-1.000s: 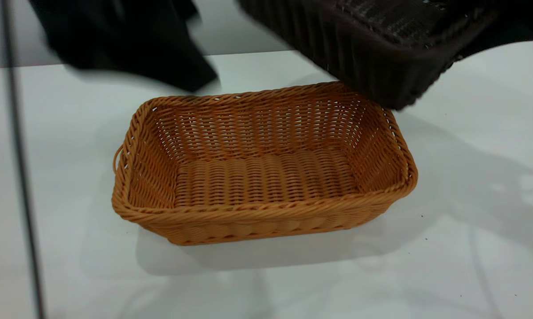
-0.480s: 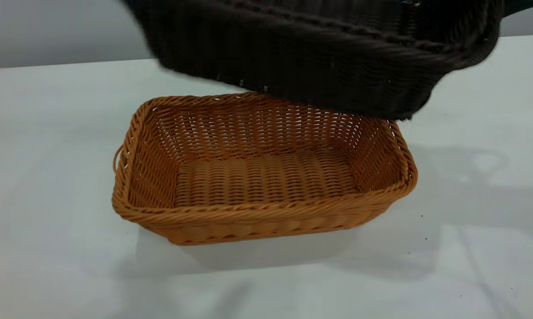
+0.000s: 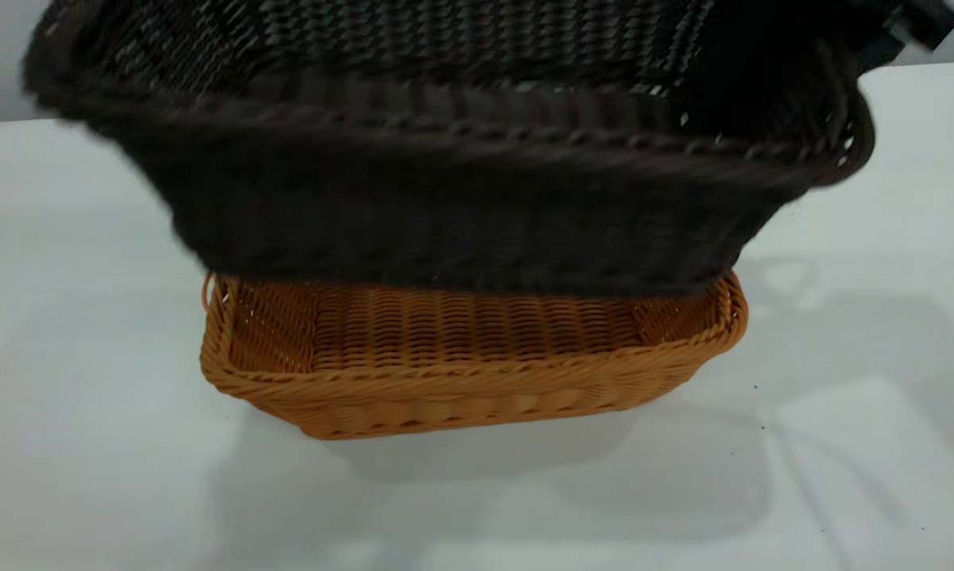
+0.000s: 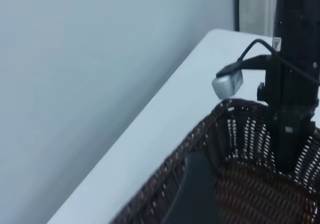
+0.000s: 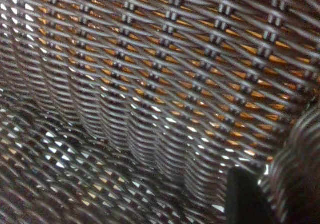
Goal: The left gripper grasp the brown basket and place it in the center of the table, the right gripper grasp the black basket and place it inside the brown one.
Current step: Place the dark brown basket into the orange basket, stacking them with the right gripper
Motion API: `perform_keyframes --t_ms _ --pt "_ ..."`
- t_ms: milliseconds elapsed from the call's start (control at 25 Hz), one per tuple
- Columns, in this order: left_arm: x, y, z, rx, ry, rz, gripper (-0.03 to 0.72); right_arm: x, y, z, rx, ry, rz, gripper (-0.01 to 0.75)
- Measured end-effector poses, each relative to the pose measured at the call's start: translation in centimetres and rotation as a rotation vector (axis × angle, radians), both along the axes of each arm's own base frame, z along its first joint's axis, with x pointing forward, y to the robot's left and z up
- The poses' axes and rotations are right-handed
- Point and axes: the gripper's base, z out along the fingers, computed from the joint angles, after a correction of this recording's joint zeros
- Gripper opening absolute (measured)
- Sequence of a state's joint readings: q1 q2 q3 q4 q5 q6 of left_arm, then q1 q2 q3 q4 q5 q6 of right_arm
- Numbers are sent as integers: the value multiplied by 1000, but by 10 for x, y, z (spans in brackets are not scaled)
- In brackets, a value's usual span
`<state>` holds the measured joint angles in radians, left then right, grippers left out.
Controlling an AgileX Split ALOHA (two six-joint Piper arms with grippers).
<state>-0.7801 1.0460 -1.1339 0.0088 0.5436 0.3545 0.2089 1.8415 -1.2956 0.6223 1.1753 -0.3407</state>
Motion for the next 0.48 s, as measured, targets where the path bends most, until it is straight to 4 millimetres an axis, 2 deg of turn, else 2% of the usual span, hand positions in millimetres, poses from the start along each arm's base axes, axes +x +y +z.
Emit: perform_keyframes --t_ms 200,480 --pt "1 -1 -3 18 18 0 542 6 10 -16 -27 -17 8 244" --pt "4 -4 -7 39 37 0 542 21 13 -20 -38 -29 18 244"
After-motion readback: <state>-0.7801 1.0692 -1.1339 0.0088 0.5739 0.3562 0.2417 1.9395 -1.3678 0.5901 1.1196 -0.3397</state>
